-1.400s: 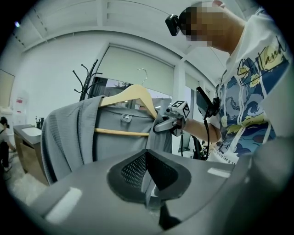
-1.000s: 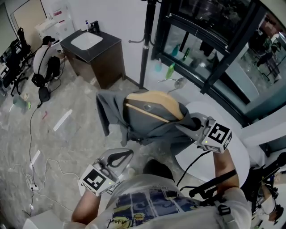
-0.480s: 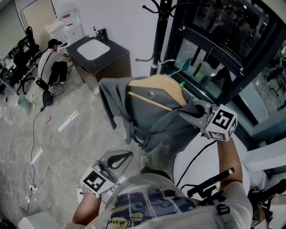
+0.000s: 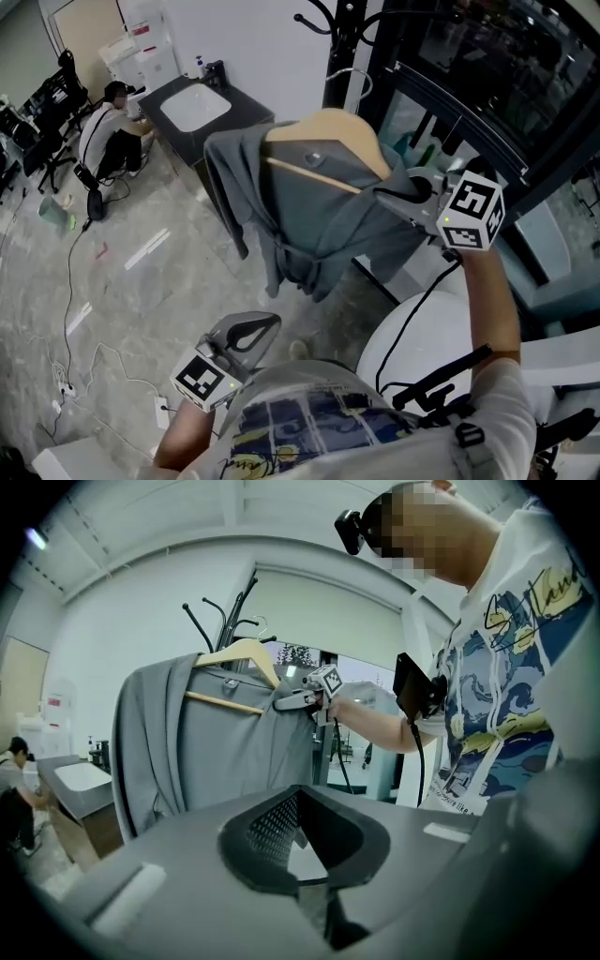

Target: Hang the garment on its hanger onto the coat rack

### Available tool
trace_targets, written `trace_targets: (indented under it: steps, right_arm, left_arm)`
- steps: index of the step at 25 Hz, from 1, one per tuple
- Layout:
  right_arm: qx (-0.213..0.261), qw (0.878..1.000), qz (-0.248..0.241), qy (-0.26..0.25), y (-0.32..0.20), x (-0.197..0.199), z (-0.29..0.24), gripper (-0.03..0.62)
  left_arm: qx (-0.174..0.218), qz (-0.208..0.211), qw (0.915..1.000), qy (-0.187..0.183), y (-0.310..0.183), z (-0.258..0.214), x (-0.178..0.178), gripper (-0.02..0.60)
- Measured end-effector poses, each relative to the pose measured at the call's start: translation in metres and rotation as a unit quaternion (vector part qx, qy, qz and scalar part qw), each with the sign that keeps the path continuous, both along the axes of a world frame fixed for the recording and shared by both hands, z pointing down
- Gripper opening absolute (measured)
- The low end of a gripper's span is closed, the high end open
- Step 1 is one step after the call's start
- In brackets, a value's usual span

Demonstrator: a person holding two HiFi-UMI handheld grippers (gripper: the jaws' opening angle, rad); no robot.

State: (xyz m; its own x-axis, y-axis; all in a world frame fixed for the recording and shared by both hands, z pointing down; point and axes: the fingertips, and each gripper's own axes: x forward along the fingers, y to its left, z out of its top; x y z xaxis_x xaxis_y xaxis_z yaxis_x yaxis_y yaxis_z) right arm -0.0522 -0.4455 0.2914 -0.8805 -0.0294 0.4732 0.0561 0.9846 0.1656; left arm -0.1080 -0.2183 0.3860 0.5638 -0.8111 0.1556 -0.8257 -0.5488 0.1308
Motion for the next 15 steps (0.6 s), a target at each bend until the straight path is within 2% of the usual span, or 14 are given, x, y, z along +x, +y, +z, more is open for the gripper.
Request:
trace_targets:
  steps: [5,15]
  right_arm:
    - [-0.011,1.0,0.005,0.004,-0.051,-0.014,-0.004,0.011]
    - [-0.045,0.998,0.033,0.025,-0.129,-0.031,0.027,0.011]
  left_arm:
    - [0.003,-0.006,1.0,0.003,-0.018,-0.004,-0.001,0.002]
    - [-0.008,-0.034,0.9994,0.006,-0.032,0.001,-0.022,0.002]
